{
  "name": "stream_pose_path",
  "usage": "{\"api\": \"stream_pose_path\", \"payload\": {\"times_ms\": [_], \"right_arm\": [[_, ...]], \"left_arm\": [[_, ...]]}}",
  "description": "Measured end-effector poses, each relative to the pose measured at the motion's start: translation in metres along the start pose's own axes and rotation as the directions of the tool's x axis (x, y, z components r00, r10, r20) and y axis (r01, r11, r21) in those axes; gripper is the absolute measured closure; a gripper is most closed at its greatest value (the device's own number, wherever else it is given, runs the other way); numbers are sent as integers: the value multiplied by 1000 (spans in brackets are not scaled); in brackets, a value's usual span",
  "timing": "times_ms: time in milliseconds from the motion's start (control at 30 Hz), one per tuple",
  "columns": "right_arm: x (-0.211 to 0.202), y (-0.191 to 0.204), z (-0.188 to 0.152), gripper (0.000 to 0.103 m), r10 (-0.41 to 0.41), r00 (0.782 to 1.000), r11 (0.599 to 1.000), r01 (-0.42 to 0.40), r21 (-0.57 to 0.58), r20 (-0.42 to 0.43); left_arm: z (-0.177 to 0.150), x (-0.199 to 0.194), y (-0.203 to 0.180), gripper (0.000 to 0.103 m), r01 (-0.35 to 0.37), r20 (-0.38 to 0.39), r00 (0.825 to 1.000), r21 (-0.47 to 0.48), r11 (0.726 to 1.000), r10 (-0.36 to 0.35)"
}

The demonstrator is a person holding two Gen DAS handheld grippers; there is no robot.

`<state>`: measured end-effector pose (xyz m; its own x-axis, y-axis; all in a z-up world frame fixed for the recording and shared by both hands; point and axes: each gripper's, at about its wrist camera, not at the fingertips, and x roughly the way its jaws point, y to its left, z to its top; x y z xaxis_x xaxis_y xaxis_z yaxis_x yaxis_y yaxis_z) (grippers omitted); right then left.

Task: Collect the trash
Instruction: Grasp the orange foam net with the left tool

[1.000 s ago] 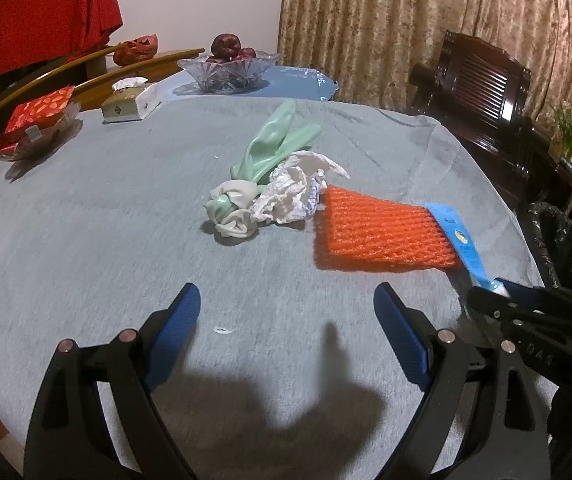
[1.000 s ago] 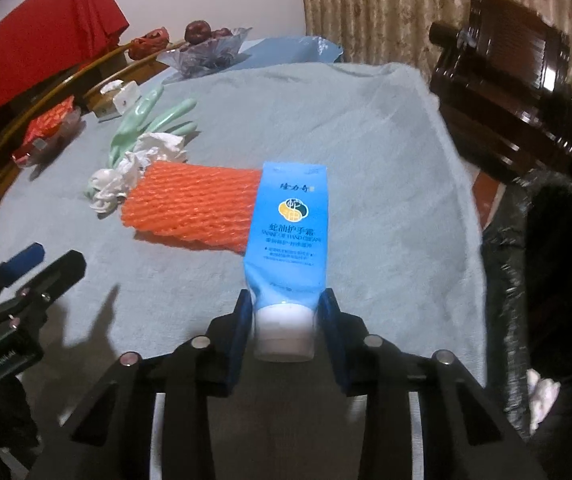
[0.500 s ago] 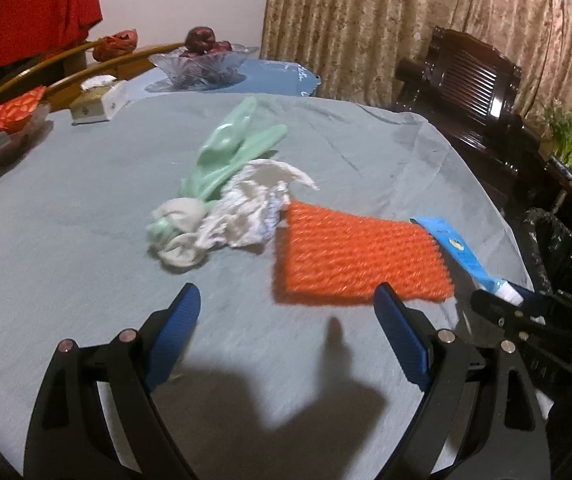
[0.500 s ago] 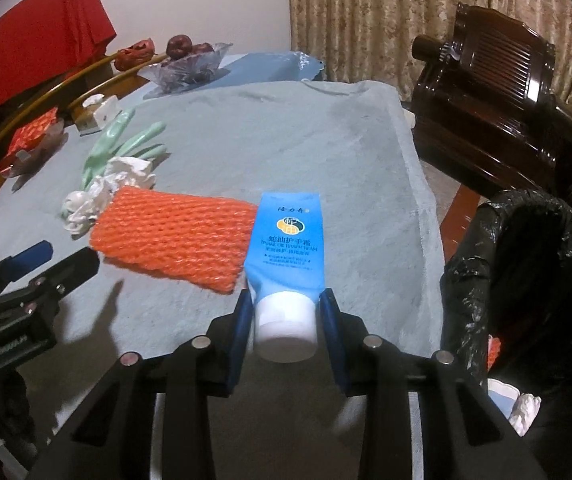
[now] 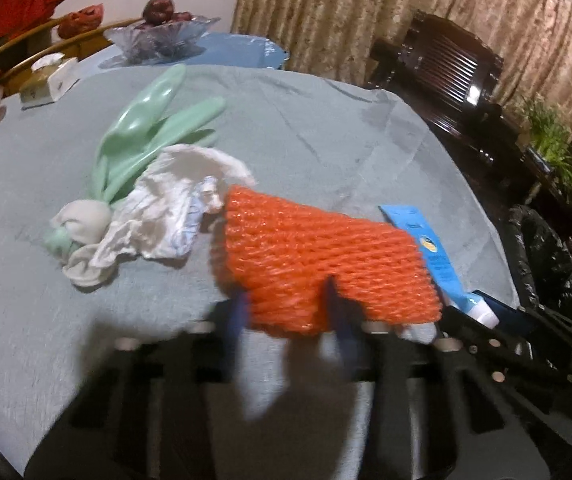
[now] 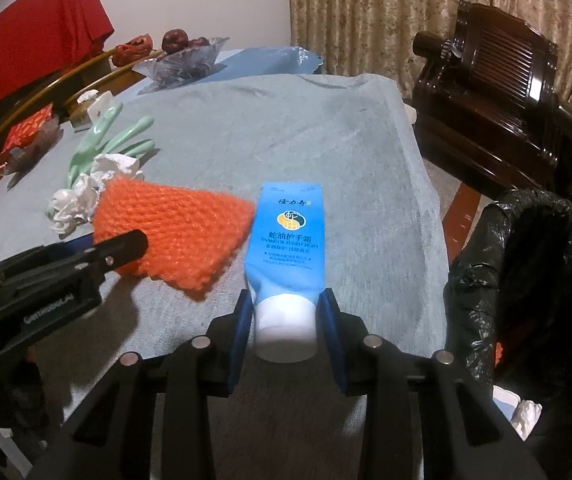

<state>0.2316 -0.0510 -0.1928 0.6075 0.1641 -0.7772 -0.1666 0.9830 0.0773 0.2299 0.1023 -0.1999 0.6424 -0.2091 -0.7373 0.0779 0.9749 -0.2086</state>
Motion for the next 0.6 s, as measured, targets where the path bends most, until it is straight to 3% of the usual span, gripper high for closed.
{"api": "stream_pose_path", "payload": {"times_ms": [133, 333, 600], "right_arm": [[0, 1, 0, 64, 13, 1000, 1000, -13, -3, -4], [-2, 4, 5, 53, 28, 1000, 1000, -28, -7, -5], [6, 4, 13, 48, 21, 999, 1000, -21, 12, -31]], "left_arm": [[-3, -7, -11, 87, -20, 19, 1000, 50, 999, 19], [-6, -25, -4, 87, -38, 53, 998, 45, 998, 36], [-19, -41, 12, 87, -74, 49, 996, 41, 996, 72]]}}
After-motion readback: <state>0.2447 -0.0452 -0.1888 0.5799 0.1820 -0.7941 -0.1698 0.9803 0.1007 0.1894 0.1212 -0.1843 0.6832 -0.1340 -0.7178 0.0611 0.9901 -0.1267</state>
